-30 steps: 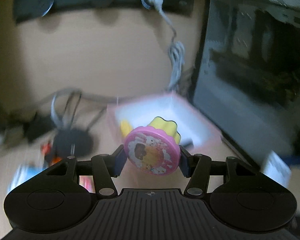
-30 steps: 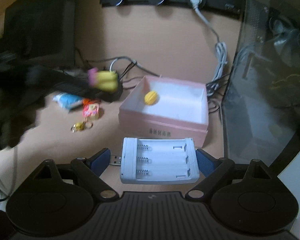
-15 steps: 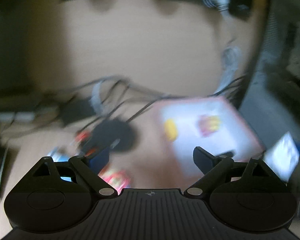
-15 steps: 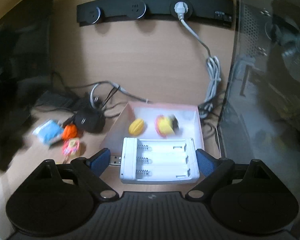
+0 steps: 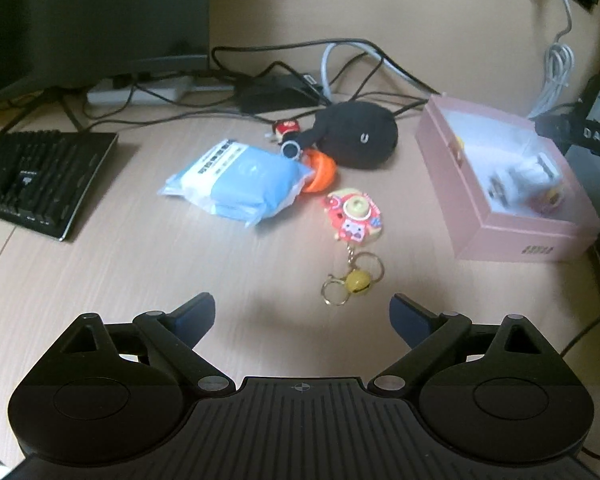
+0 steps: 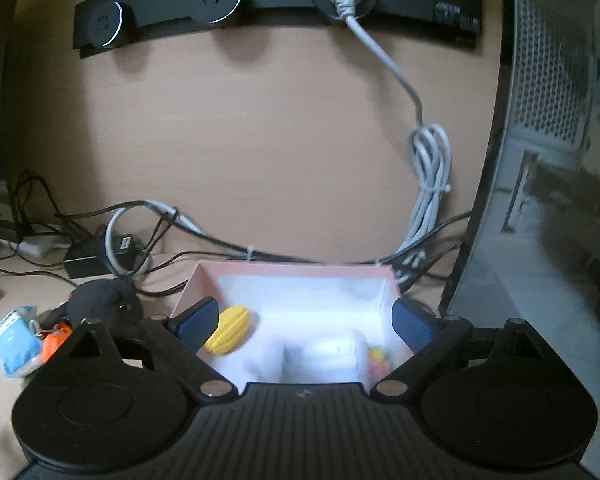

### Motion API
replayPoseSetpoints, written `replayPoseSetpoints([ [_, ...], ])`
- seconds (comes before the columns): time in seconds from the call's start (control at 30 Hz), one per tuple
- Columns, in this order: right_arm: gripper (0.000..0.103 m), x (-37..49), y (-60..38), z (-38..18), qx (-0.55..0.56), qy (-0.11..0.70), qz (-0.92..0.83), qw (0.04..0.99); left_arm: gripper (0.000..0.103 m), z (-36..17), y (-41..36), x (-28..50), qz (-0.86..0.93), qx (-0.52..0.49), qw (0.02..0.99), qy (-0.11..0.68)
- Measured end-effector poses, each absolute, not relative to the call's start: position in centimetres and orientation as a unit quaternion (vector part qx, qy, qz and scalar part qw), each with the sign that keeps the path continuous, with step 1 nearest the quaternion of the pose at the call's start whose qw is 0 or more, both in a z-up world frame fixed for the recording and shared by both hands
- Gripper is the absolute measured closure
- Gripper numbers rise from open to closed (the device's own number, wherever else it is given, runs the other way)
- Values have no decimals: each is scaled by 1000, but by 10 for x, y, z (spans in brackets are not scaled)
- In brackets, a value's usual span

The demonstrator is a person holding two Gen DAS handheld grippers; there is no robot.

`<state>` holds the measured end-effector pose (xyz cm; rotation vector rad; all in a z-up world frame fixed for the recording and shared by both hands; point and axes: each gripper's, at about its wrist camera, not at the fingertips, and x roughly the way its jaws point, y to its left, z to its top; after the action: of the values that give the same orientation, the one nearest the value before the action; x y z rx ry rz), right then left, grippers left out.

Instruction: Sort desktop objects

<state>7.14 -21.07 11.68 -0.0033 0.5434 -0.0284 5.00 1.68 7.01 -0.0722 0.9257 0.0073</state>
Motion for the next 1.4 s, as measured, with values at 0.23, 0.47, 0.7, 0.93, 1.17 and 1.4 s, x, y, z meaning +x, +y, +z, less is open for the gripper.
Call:
replayPoseSetpoints([
  [0.23,6,11,-190,104,8,284,48,958,5,58,13,70,-5,-10,895,445],
  [0.47,4,-45,-162,94,-15,306,73,949,4,46,23,116,24,24,908,418],
  [0.7,3,-71,-157,84,-44,340,46,938,24,35,39,151,44,37,908,414],
  [0.93,2,-84,-153,80,-56,356,35,932,73,36,50,141,25,30,912,409],
  [1.17,2,-91,-129,76,-91,360,75,926,79,35,53,88,-7,31,909,415],
  [1.4,2,-85,-99,82,-129,341,127,923,73,35,73,32,1,-21,898,439],
])
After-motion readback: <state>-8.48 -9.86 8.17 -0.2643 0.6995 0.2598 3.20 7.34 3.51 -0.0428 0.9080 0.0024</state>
